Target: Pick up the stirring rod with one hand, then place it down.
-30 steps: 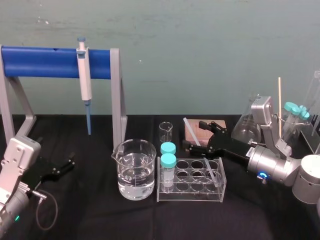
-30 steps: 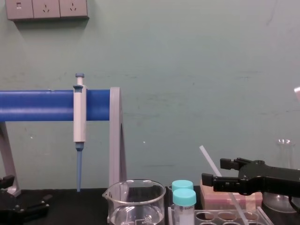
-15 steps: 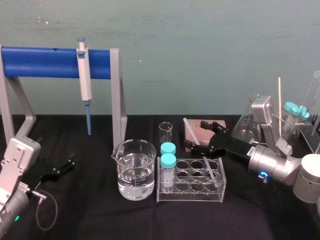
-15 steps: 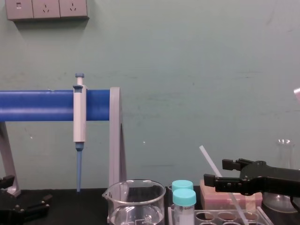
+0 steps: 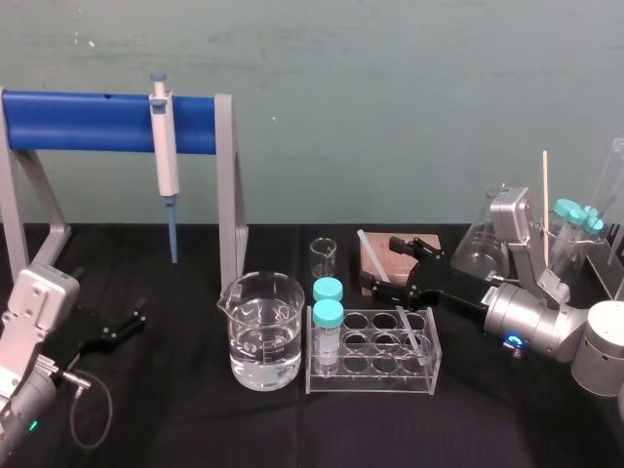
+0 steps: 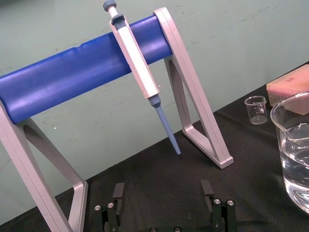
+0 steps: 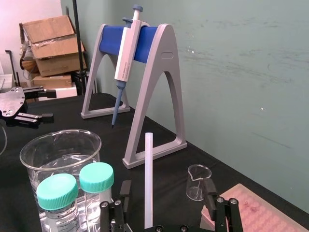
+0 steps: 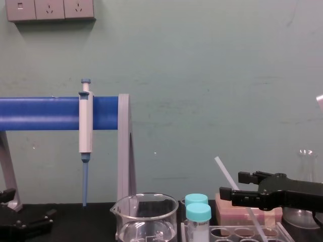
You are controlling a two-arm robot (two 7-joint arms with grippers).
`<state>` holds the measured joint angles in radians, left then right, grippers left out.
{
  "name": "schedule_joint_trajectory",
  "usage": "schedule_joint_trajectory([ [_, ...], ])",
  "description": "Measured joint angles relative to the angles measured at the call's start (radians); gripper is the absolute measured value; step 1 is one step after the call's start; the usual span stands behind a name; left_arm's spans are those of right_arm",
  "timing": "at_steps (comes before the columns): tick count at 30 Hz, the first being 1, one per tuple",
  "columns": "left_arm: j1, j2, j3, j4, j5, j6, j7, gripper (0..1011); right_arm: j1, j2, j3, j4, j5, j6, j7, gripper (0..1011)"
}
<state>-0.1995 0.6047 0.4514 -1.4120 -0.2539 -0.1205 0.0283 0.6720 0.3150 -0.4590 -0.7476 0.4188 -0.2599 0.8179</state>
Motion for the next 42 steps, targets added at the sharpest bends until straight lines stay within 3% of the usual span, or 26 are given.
schedule_joint_trajectory([
  [10,0.000,0.000,0.000,0.000,0.000,0.000,0.000,1000,-0.001,0.000,0.000,-0.001,0.001,0.000,-0.001,686],
  [16,0.000,0.000,0.000,0.000,0.000,0.000,0.000,1000,-0.001,0.000,0.000,-0.002,0.001,0.000,-0.001,463],
  [28,0.000,0.000,0.000,0.000,0.000,0.000,0.000,1000,-0.001,0.000,0.000,-0.002,0.001,0.000,-0.001,112],
  [30,0.000,0.000,0.000,0.000,0.000,0.000,0.000,1000,-0.001,0.000,0.000,-0.002,0.001,0.000,-0.001,72],
  [42,0.000,0.000,0.000,0.000,0.000,0.000,0.000,1000,-0.010,0.002,0.003,-0.018,-0.001,-0.001,-0.009,72],
])
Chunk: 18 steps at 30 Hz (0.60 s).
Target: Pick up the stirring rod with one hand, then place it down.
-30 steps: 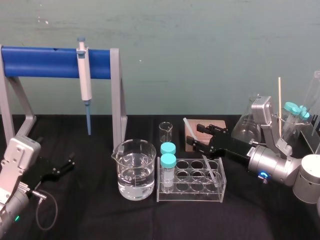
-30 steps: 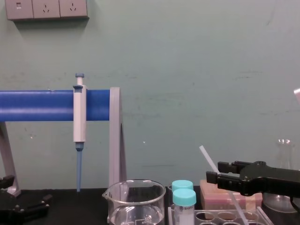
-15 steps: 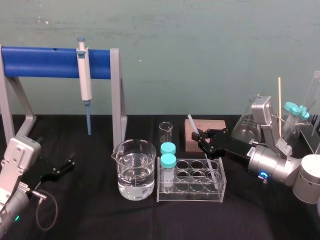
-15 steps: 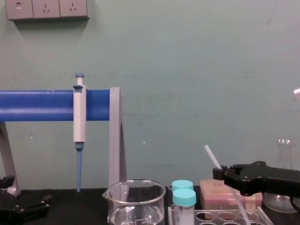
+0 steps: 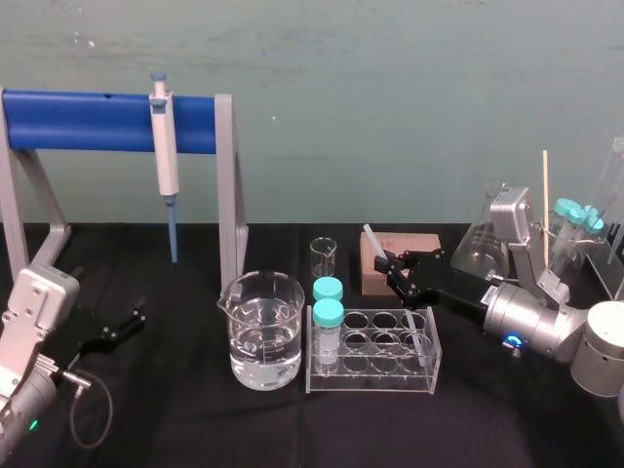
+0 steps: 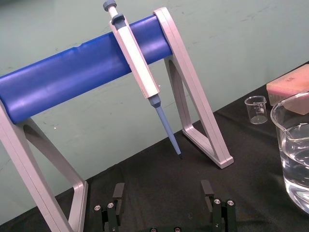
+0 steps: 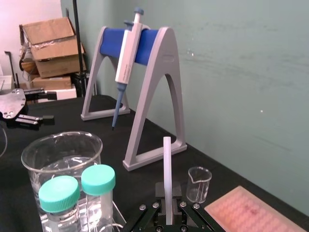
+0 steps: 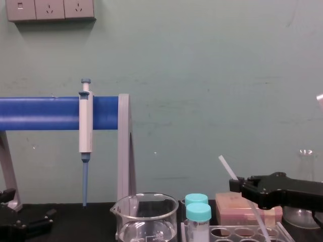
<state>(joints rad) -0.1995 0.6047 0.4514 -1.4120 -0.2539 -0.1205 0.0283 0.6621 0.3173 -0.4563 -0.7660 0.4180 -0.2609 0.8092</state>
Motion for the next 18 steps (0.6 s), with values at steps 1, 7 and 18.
schedule_joint_trajectory([
  [1,0.000,0.000,0.000,0.000,0.000,0.000,0.000,1000,-0.008,0.002,0.005,-0.015,0.000,-0.002,-0.006,72],
  [7,0.000,0.000,0.000,0.000,0.000,0.000,0.000,1000,-0.049,0.014,0.035,-0.094,0.016,-0.009,-0.036,72],
  [18,0.000,0.000,0.000,0.000,0.000,0.000,0.000,1000,-0.124,0.035,0.097,-0.250,0.052,-0.050,-0.098,72],
])
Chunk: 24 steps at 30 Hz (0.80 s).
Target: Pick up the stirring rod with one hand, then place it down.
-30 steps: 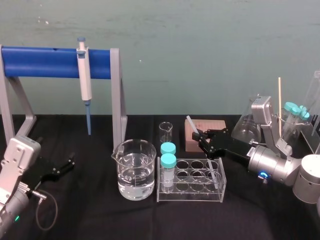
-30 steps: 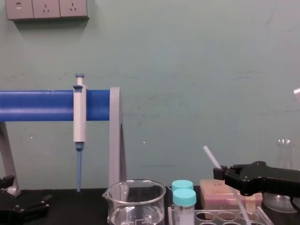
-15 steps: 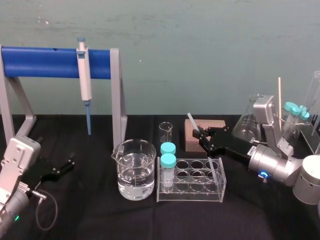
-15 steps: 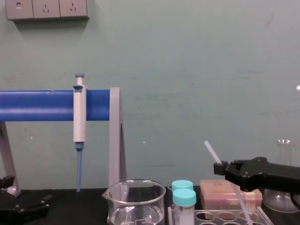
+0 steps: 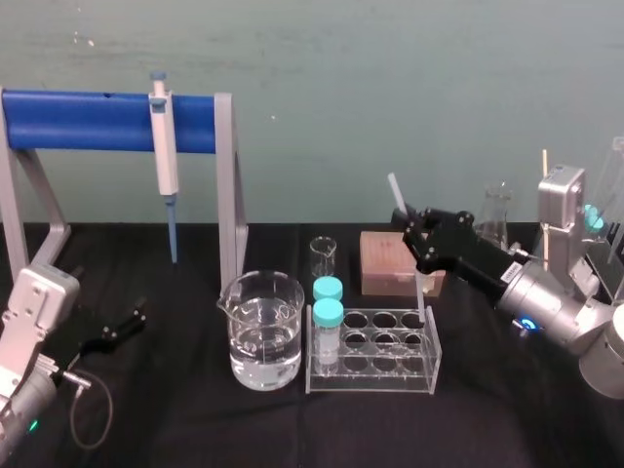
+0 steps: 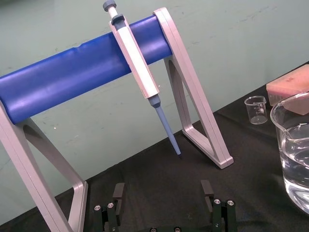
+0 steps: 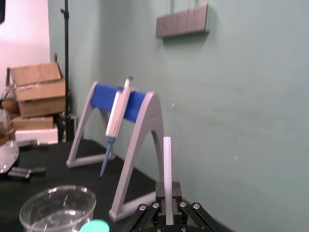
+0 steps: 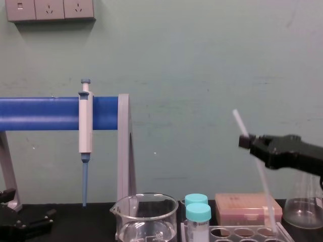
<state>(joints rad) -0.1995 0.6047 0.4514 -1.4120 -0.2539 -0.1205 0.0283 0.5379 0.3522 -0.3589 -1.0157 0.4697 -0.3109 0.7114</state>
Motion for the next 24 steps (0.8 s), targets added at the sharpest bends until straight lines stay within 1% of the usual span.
schedule_joint_trajectory([
  [2,0.000,0.000,0.000,0.000,0.000,0.000,0.000,1000,-0.003,0.001,0.003,-0.009,0.000,-0.004,-0.004,72],
  [5,0.000,0.000,0.000,0.000,0.000,0.000,0.000,1000,-0.018,0.006,0.015,-0.038,-0.001,-0.029,-0.020,72],
  [7,0.000,0.000,0.000,0.000,0.000,0.000,0.000,1000,-0.030,0.008,0.023,-0.056,-0.017,-0.060,-0.038,72],
  [8,0.000,0.000,0.000,0.000,0.000,0.000,0.000,1000,-0.040,0.008,0.028,-0.067,-0.034,-0.090,-0.054,72],
  [11,0.000,0.000,0.000,0.000,0.000,0.000,0.000,1000,-0.055,0.008,0.036,-0.079,-0.055,-0.126,-0.072,72],
  [12,0.000,0.000,0.000,0.000,0.000,0.000,0.000,1000,-0.066,0.008,0.042,-0.086,-0.067,-0.148,-0.083,72],
  [14,0.000,0.000,0.000,0.000,0.000,0.000,0.000,1000,-0.088,0.007,0.053,-0.103,-0.085,-0.174,-0.107,72],
  [15,0.000,0.000,0.000,0.000,0.000,0.000,0.000,1000,-0.088,0.007,0.053,-0.103,-0.085,-0.174,-0.107,72],
  [16,0.000,0.000,0.000,0.000,0.000,0.000,0.000,1000,-0.107,0.007,0.064,-0.118,-0.093,-0.181,-0.126,72],
  [18,0.000,0.000,0.000,0.000,0.000,0.000,0.000,1000,-0.127,0.007,0.076,-0.136,-0.094,-0.182,-0.142,72],
  [21,0.000,0.000,0.000,0.000,0.000,0.000,0.000,1000,-0.185,0.005,0.110,-0.188,-0.092,-0.178,-0.183,72],
  [24,0.000,0.000,0.000,0.000,0.000,0.000,0.000,1000,-0.214,0.004,0.126,-0.211,-0.087,-0.169,-0.201,72],
])
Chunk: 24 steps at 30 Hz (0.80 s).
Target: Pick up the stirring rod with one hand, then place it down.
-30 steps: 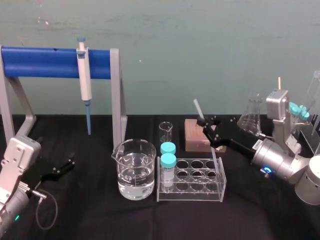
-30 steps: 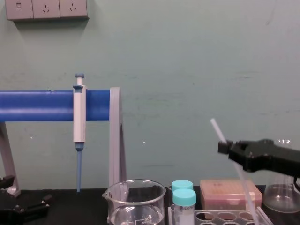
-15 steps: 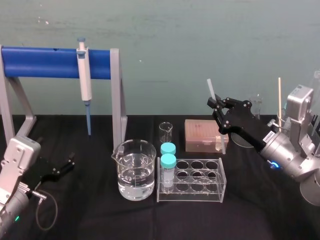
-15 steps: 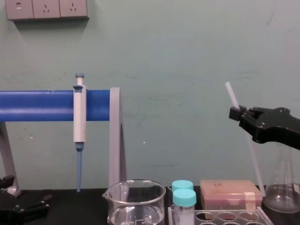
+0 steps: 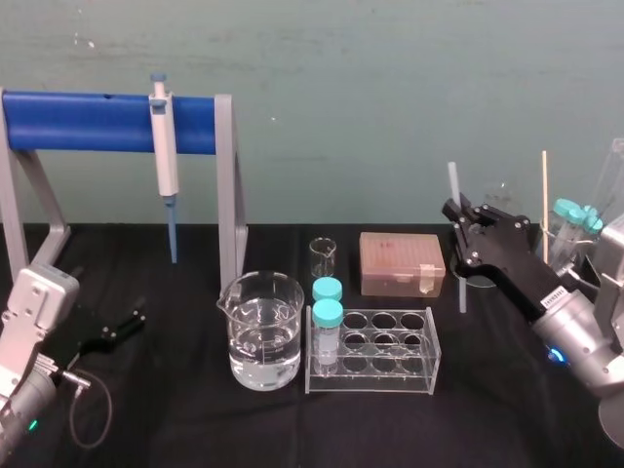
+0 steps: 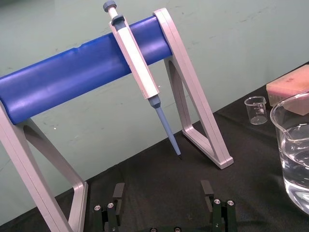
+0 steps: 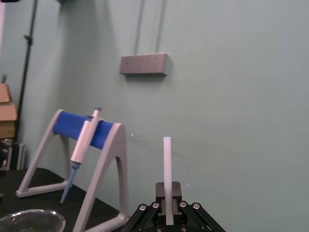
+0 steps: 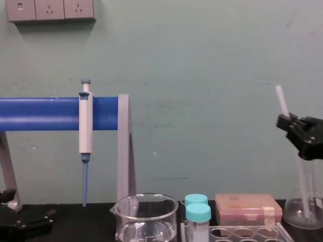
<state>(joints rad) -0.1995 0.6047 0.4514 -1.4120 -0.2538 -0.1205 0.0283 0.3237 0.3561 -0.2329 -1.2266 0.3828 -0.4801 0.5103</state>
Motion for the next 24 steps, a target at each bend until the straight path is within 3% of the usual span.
schedule_joint_trajectory([
  [10,0.000,0.000,0.000,0.000,0.000,0.000,0.000,1000,-0.078,-0.003,0.044,-0.053,-0.034,0.031,-0.058,72],
  [24,0.000,0.000,0.000,0.000,0.000,0.000,0.000,1000,-0.094,-0.014,0.060,-0.064,-0.076,0.054,-0.081,72],
])
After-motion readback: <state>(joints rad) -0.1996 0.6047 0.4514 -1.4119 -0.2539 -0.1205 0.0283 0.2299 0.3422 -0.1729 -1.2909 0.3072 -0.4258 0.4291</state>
